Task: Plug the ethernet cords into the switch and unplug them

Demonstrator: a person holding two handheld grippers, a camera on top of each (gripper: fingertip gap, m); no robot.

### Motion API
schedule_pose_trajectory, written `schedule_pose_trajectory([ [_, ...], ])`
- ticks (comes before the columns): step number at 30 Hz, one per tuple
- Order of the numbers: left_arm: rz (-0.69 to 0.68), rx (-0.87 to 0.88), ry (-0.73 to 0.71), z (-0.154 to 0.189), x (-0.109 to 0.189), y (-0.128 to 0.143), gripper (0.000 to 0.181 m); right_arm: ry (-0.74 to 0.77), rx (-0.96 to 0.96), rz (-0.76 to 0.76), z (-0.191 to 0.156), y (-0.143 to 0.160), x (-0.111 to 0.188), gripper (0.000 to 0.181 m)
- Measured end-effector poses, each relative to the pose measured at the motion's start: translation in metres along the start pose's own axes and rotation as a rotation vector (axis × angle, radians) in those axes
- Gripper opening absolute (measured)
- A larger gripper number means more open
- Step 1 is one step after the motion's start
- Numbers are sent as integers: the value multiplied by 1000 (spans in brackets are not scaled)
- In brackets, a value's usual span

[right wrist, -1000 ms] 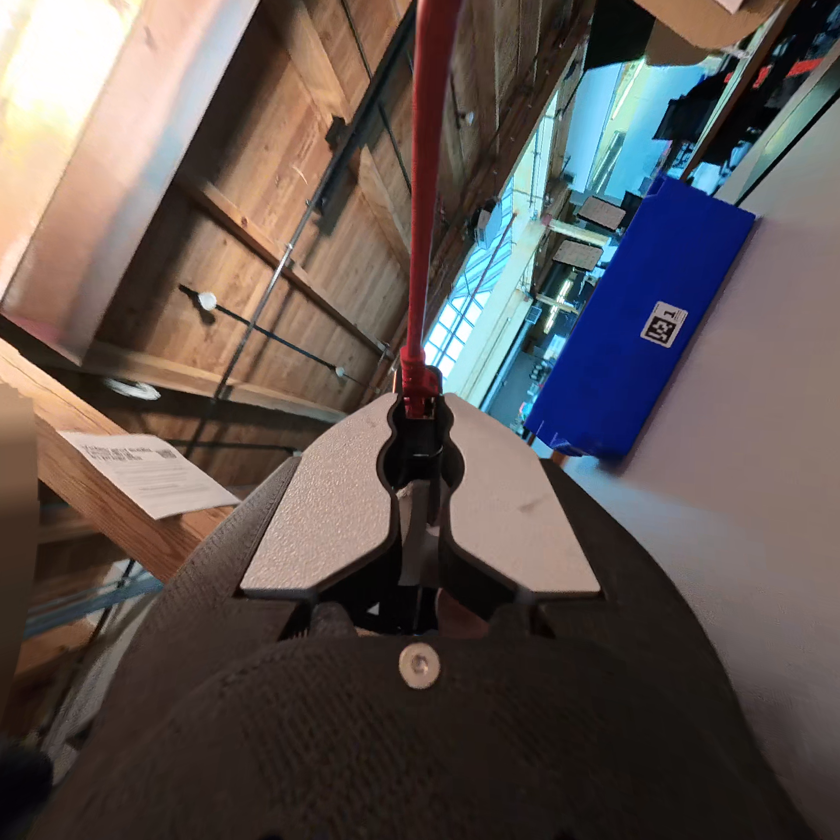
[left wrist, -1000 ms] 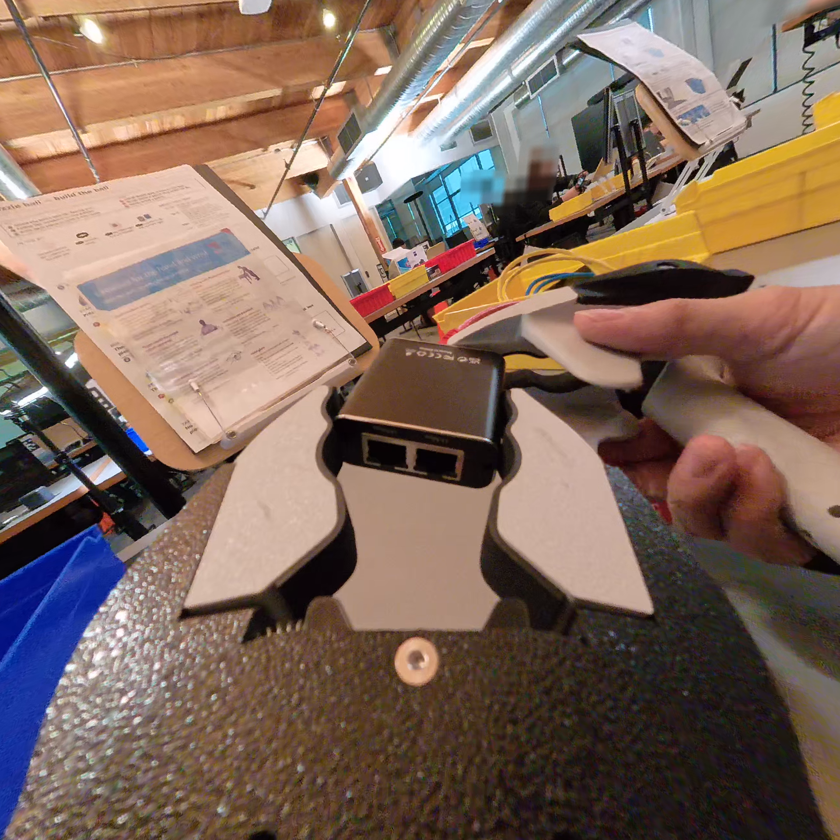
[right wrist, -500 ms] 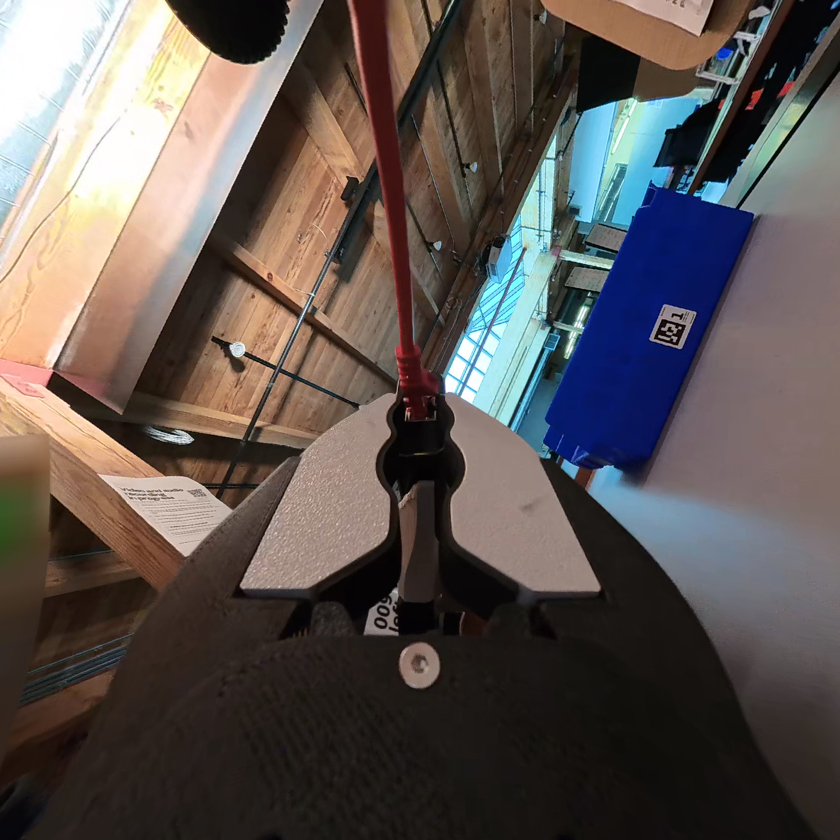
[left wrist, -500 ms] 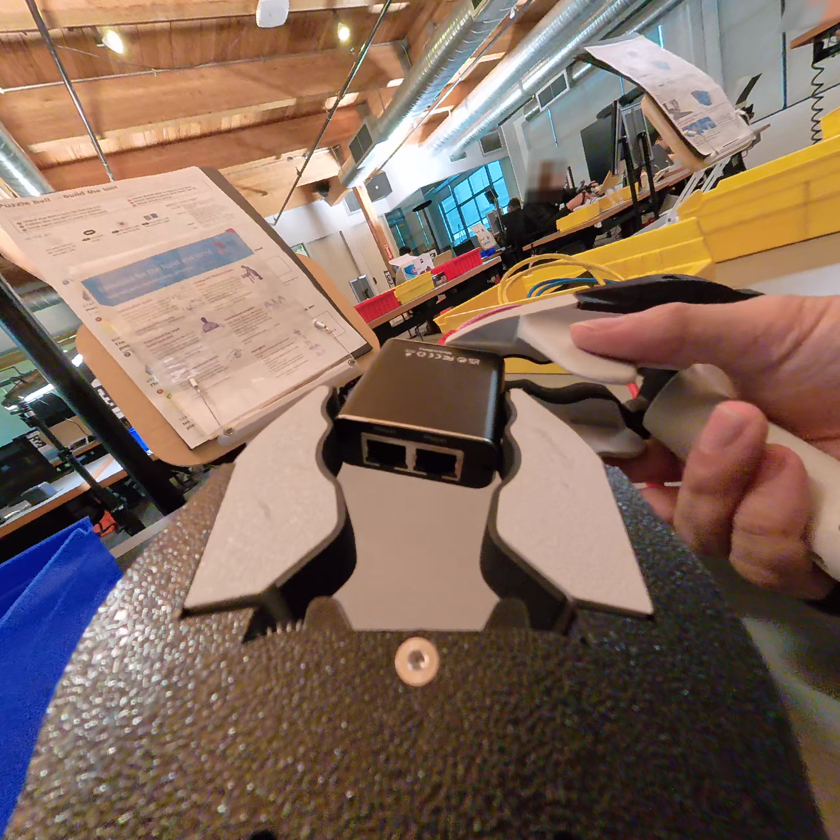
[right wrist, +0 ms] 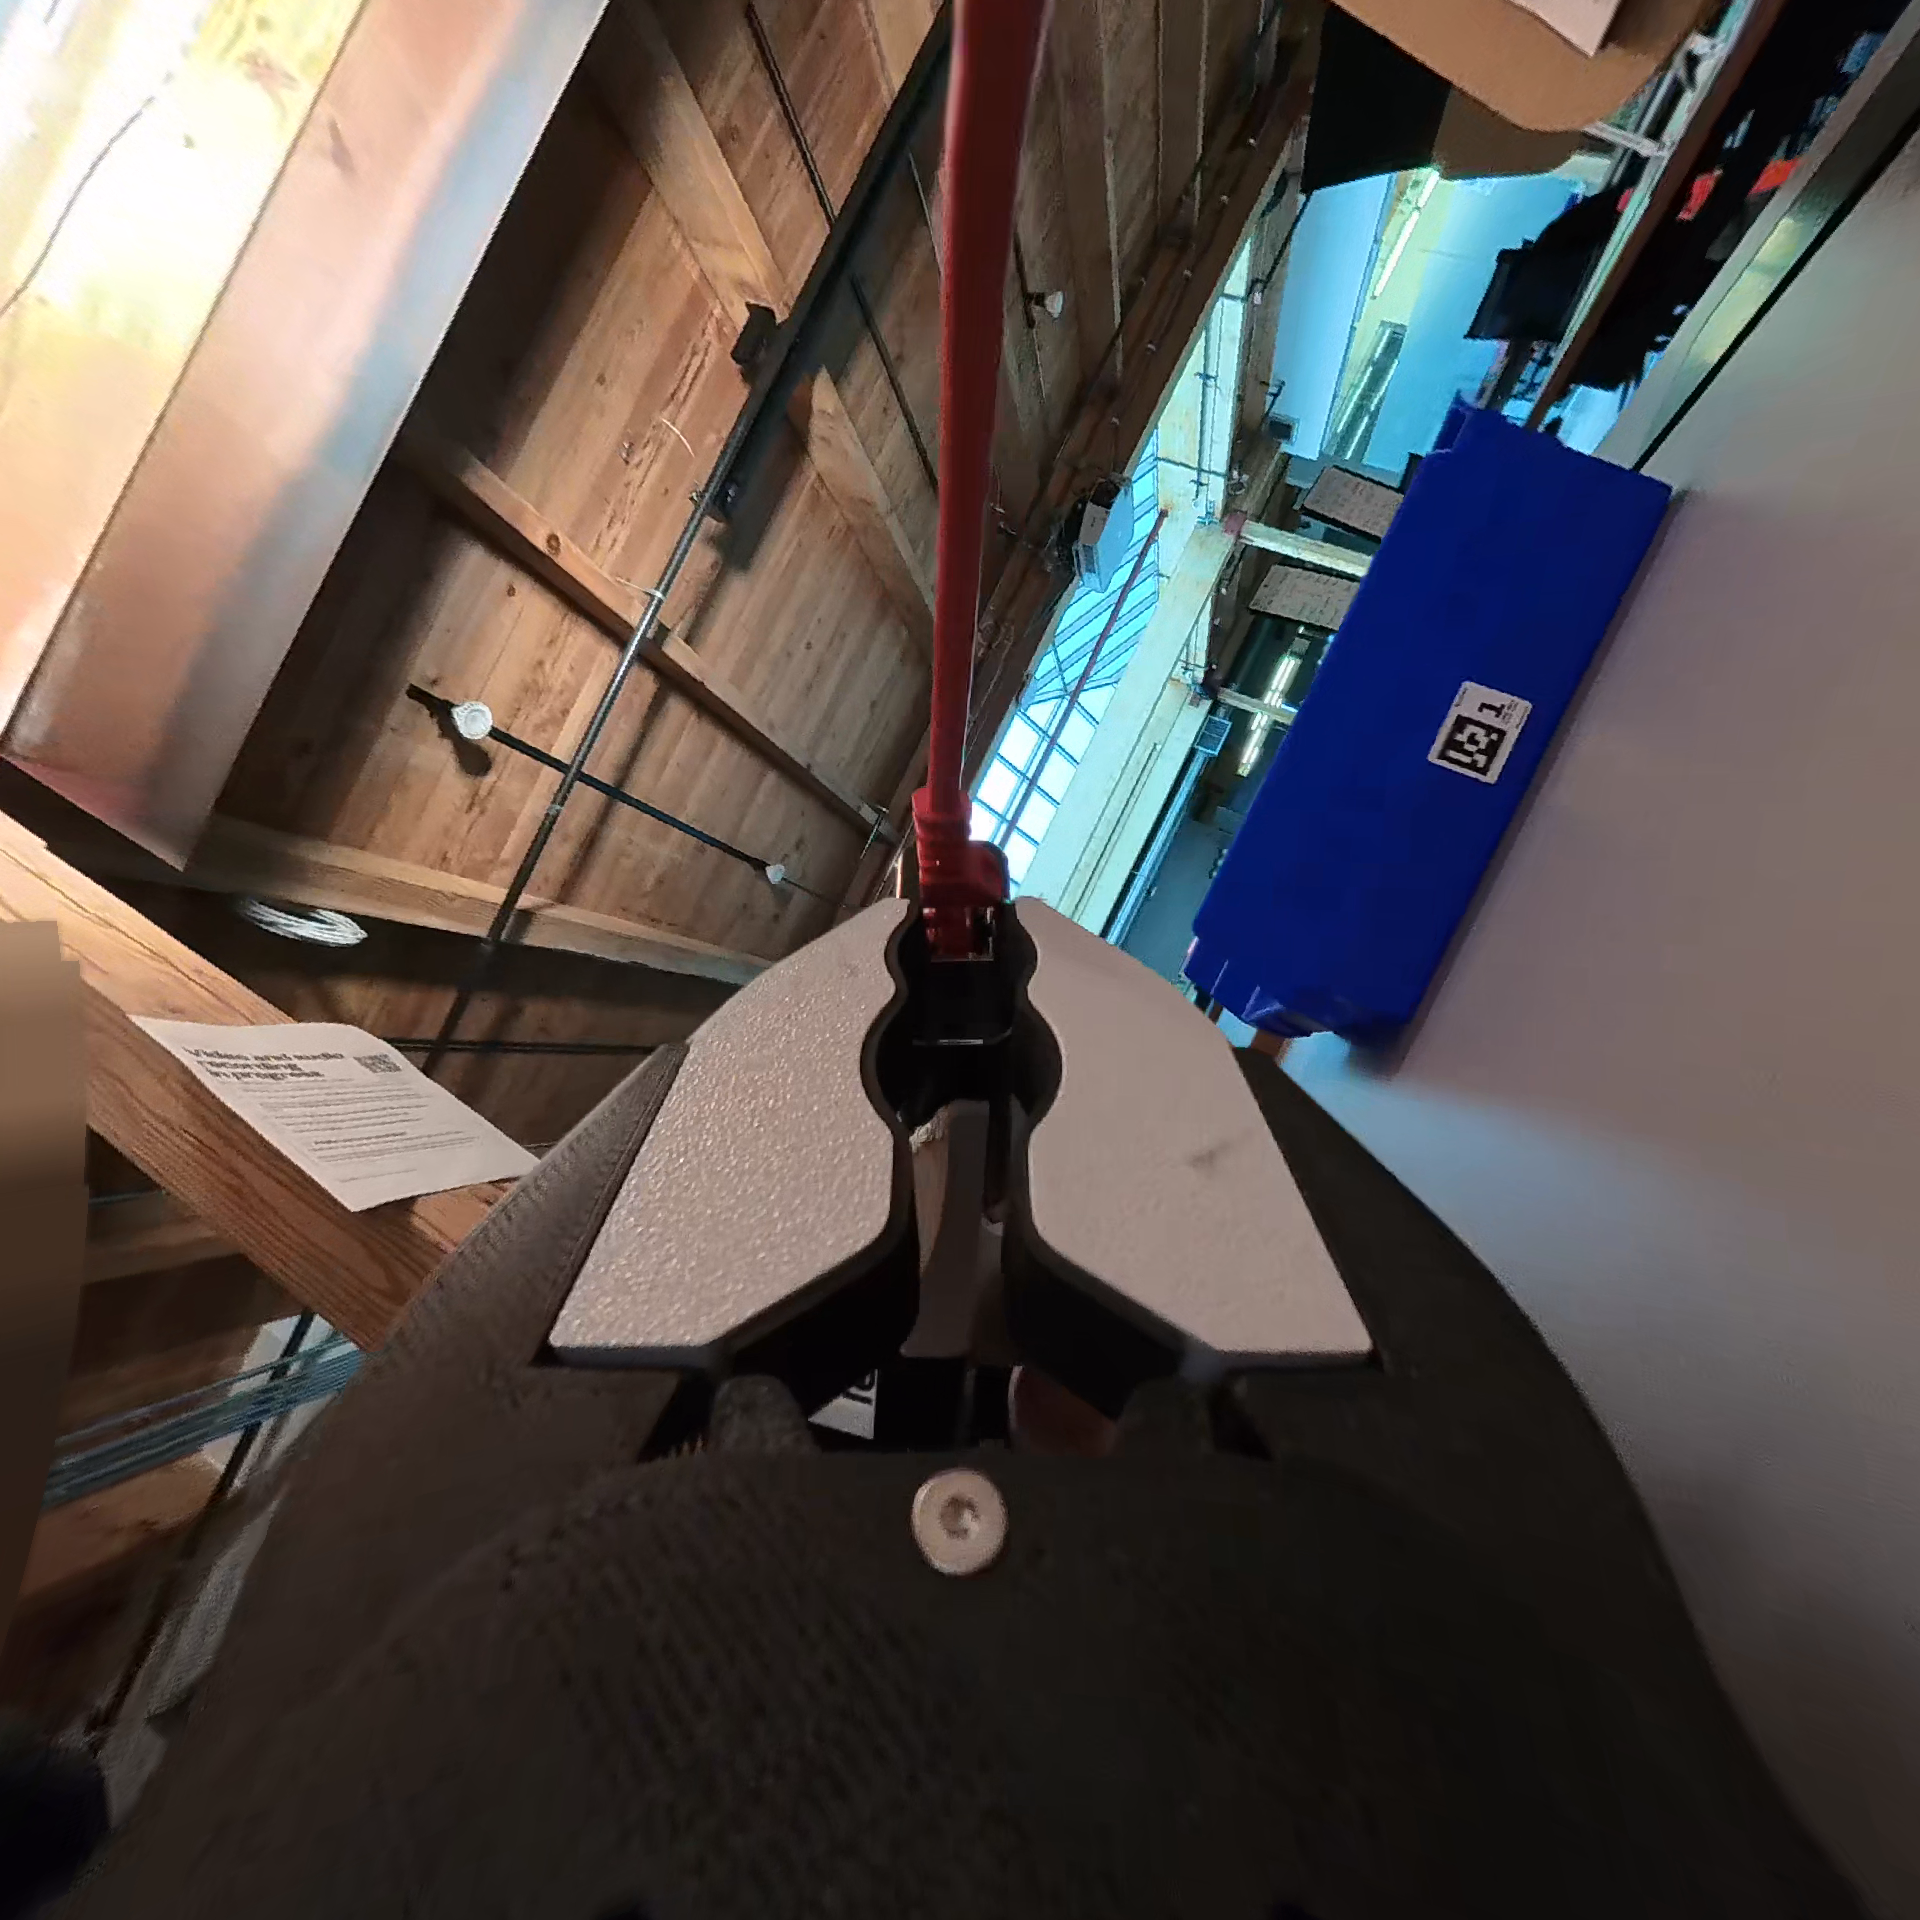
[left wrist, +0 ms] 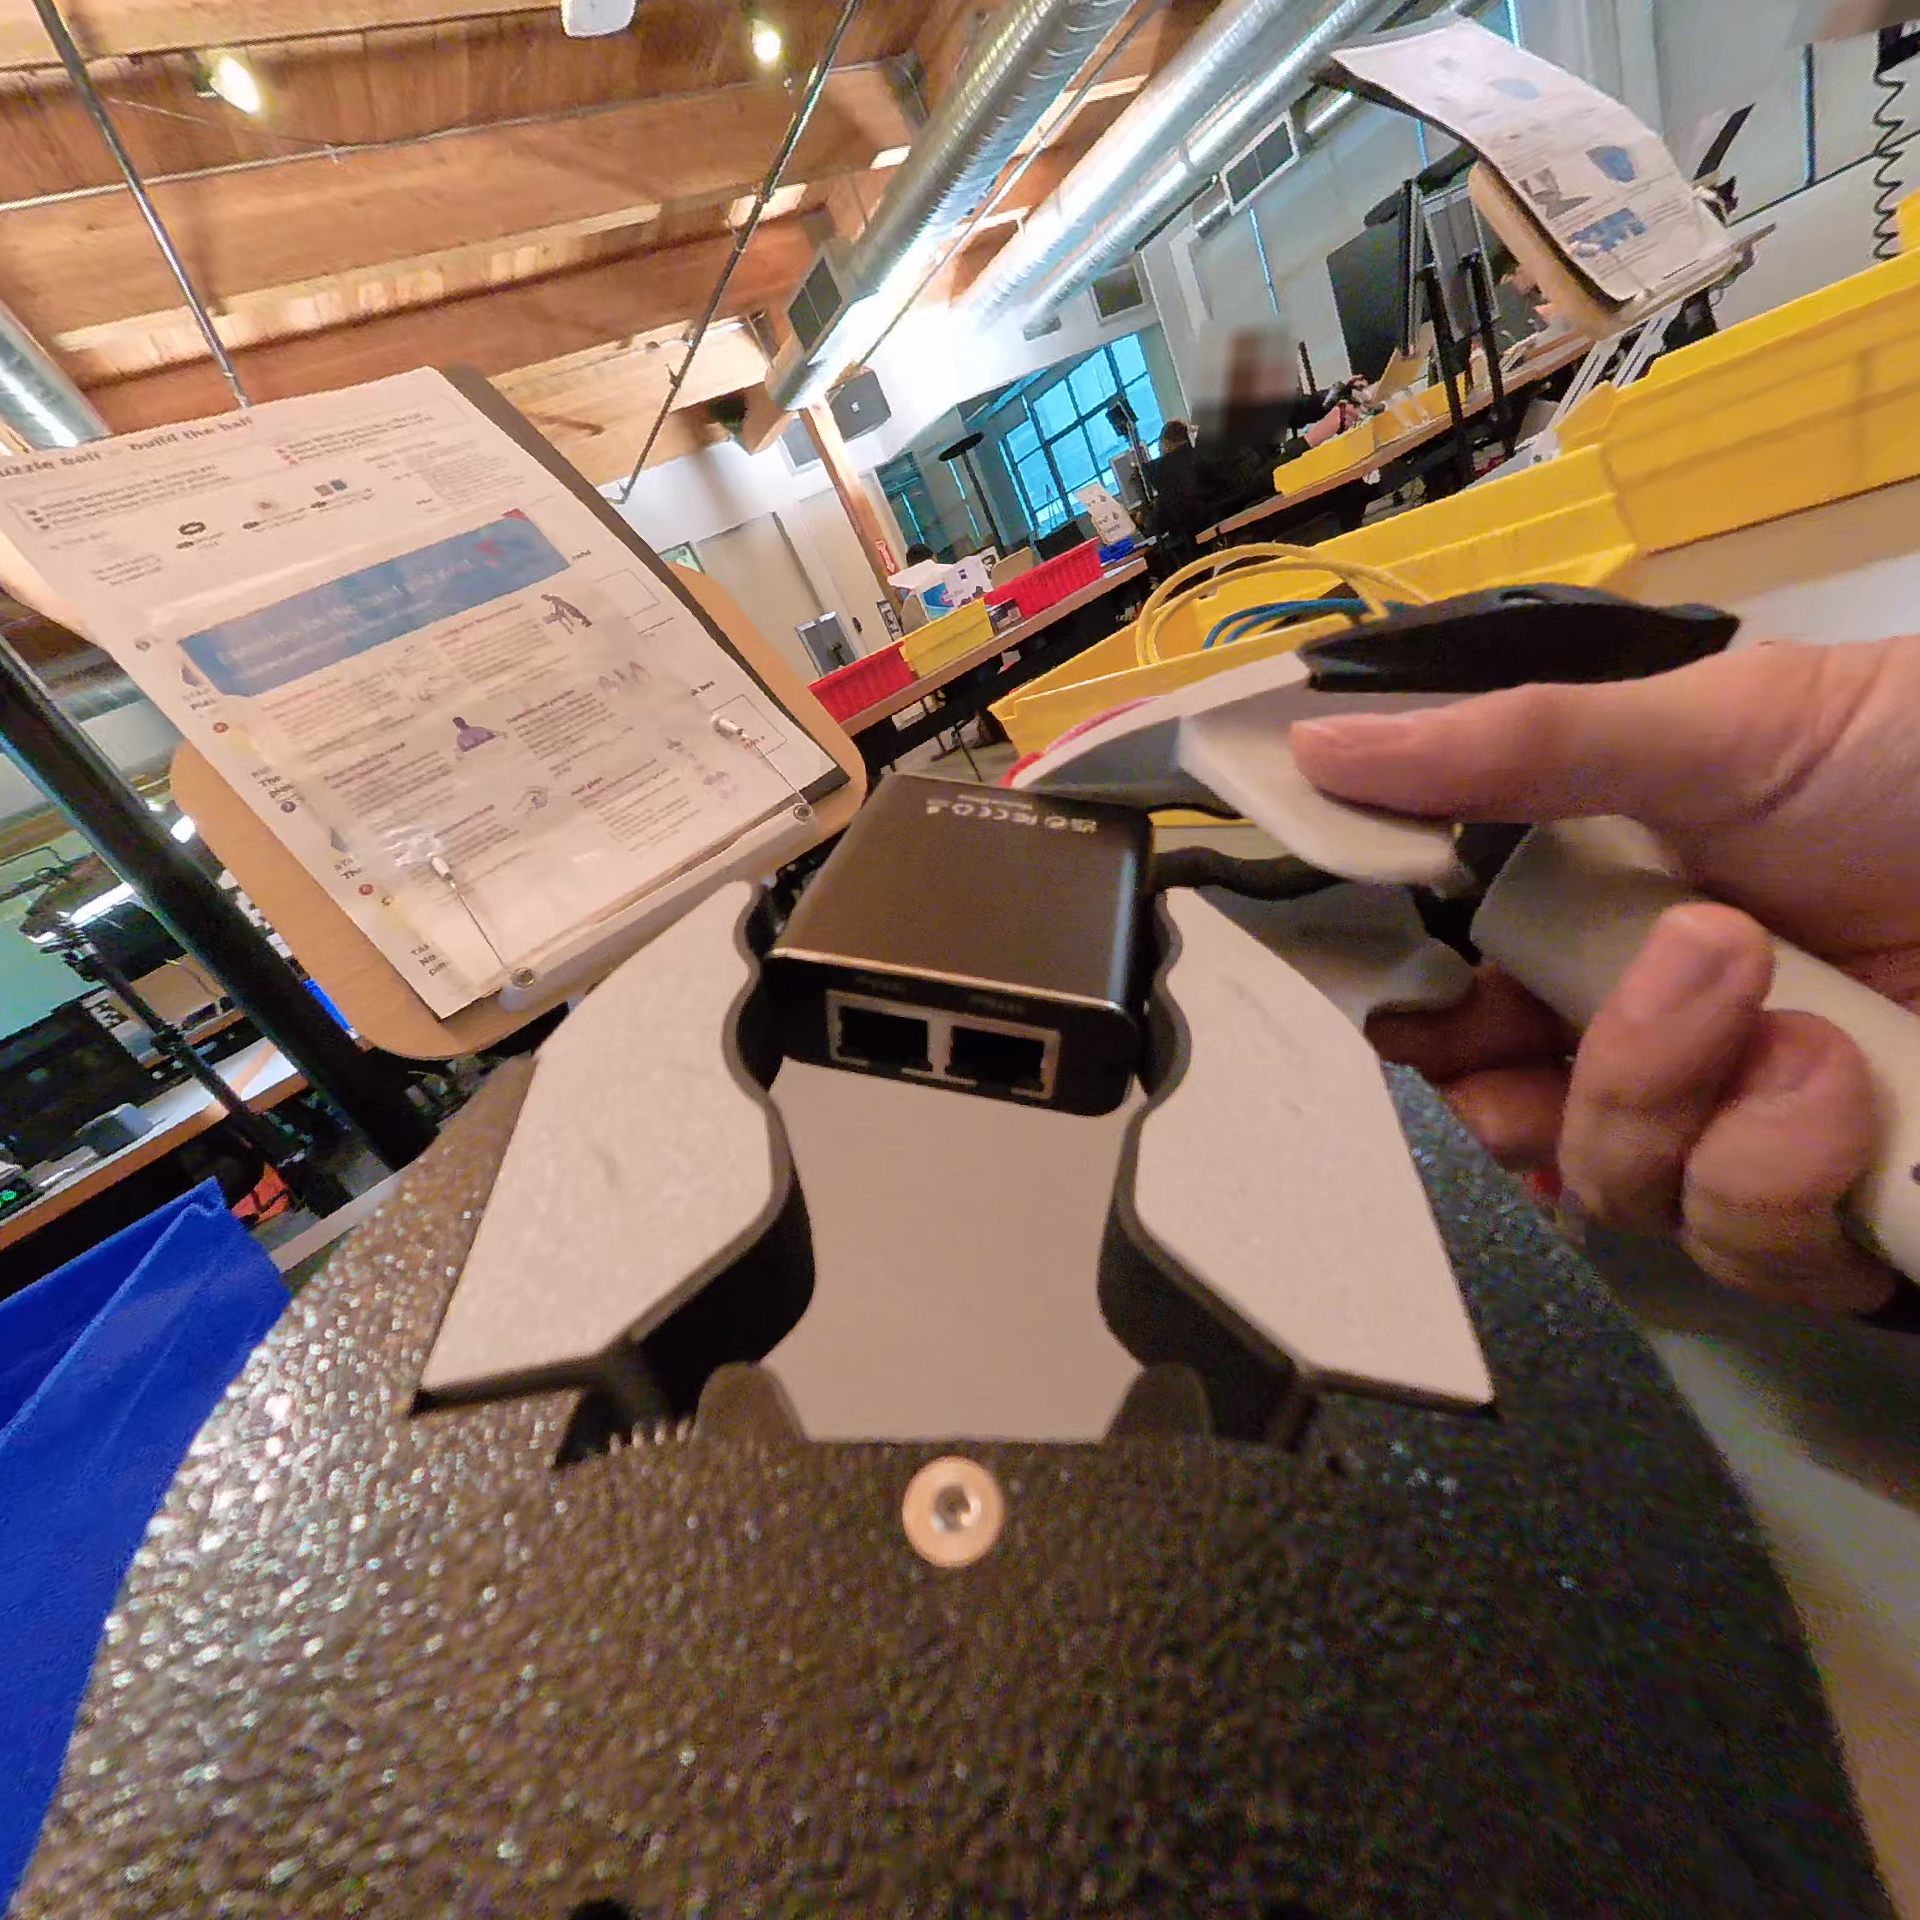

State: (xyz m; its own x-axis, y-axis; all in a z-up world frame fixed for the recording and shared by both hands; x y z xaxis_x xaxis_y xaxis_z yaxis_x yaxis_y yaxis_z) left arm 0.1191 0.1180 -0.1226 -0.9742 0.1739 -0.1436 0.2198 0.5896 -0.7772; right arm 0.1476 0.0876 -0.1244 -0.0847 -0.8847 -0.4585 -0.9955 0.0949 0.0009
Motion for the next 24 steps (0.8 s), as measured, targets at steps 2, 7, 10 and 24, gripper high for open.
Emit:
schedule_pose_trajectory([
  [2, -3, -1, 5, 1, 0, 1, 67, 0, -20, -7, 2, -1, 1, 12],
  [7, 14, -5, 11, 2, 1, 0, 67, -5, -22, -21, 2, 0, 2, 13],
  [10, 19, -9, 10, 2, 1, 0, 67, -18, -29, -23, 2, 0, 3, 13],
  [24, -10, -98, -53, 0, 2, 1, 67, -94, 153, -108, -4, 2, -1, 11],
])
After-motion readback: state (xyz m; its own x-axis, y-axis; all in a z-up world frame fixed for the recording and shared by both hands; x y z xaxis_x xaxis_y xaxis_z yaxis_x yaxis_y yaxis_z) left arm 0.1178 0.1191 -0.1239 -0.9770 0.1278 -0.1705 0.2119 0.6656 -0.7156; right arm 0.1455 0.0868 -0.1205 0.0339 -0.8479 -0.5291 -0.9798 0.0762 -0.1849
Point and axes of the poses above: each gripper's, where its closed fingertips meet, x back along the fingers, y out of its underside, z = x × y across the jaws, the point moved 2 cm from there along x, back along the fingers, and after that the axes turned 13 degrees about -x, right-handed, at the moved point
